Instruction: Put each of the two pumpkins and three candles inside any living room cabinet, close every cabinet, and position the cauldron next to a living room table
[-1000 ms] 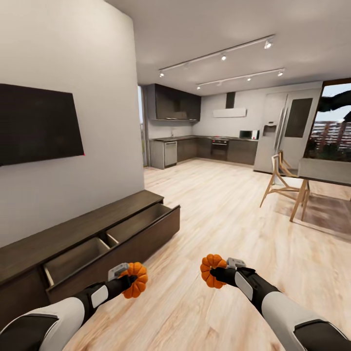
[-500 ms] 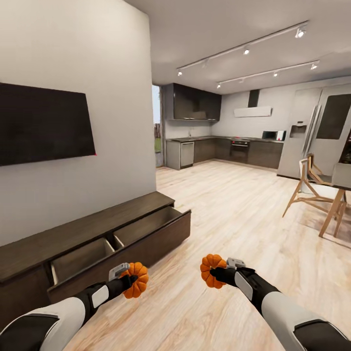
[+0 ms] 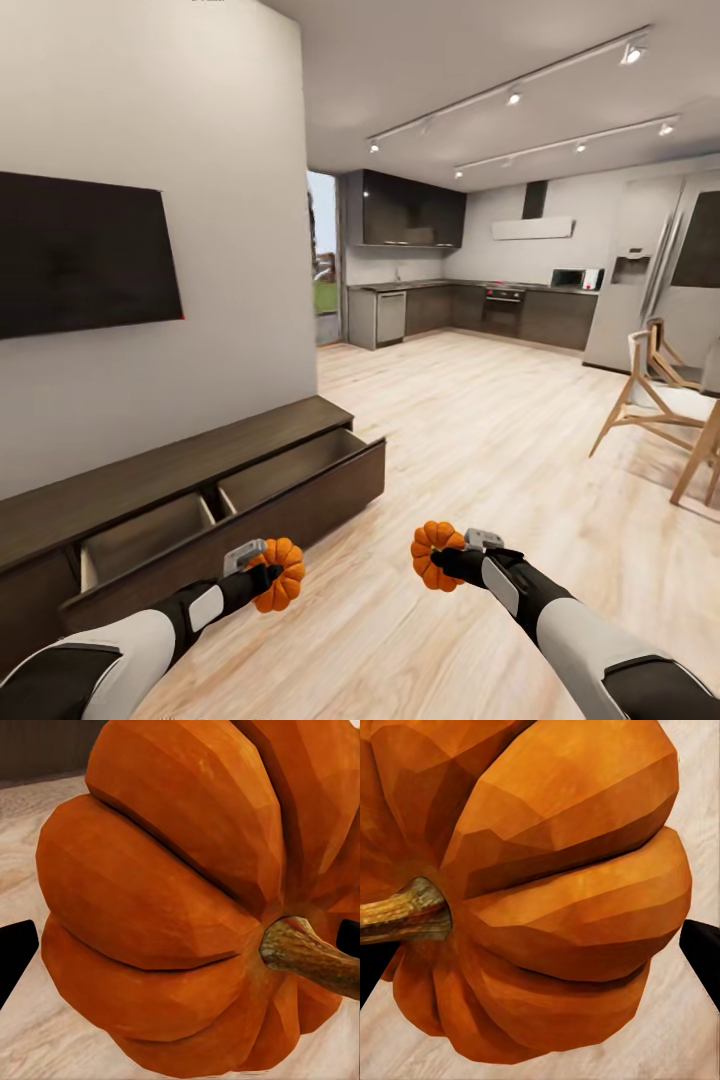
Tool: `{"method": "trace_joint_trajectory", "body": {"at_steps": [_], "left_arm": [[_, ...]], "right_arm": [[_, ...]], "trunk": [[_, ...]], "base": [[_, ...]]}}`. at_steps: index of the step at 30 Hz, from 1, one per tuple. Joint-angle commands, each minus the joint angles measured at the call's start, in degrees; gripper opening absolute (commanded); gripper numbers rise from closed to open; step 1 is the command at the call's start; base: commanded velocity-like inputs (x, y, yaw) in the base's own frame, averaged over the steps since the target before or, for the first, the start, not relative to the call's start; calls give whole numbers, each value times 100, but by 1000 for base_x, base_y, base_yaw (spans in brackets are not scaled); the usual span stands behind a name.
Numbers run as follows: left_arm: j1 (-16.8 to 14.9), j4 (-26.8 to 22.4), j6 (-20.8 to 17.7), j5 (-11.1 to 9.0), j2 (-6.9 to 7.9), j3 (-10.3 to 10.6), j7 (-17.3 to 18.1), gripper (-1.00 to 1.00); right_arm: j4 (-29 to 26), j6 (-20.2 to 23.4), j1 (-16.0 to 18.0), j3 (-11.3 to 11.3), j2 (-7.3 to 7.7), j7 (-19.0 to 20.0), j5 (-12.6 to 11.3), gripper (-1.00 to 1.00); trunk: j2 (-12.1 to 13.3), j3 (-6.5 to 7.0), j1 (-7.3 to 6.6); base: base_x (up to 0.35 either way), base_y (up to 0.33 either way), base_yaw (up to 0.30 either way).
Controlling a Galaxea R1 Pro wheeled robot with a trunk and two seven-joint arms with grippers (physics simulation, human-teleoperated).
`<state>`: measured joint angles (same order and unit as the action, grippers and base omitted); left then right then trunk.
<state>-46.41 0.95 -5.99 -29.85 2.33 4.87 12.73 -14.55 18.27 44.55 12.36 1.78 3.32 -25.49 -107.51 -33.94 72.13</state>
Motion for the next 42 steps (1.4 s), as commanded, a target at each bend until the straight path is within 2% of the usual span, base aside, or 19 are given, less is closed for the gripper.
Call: {"method": "trace_joint_trajectory", "body": {"at_steps": [1,10,19,27,32,42], "left_arm": [[-9,10,-16,-65,-10,48,36,-100],[-9,19,-16,-56,-56,49,31,-100],[-10,19,-16,-56,-105,49,28,-100],[-10,19,-16,-56,-110,49,28,-100],[-9,19,-16,-52,-202,49,-209,-100],[-9,19,-16,-47,-263,56,-253,-100]], "right_arm": [[-13,27,1,21,6,11,-18,-100],[-13,27,1,21,6,9,-18,-100],[-13,27,1,21,5,7,-18,-100],[-13,27,1,21,3,9,-18,-100],[-13,27,1,21,4,9,-18,-100],[-13,27,1,28,-2,2,-12,-100]], "trunk": [[-3,-6,0],[-3,-6,0],[-3,-6,0],[-3,-6,0],[-3,-17,0],[-3,-58,0]], "base": [[44,-330,263],[-33,-335,280],[-183,-295,276],[-145,-298,40],[54,-328,184],[213,-277,266]]}}
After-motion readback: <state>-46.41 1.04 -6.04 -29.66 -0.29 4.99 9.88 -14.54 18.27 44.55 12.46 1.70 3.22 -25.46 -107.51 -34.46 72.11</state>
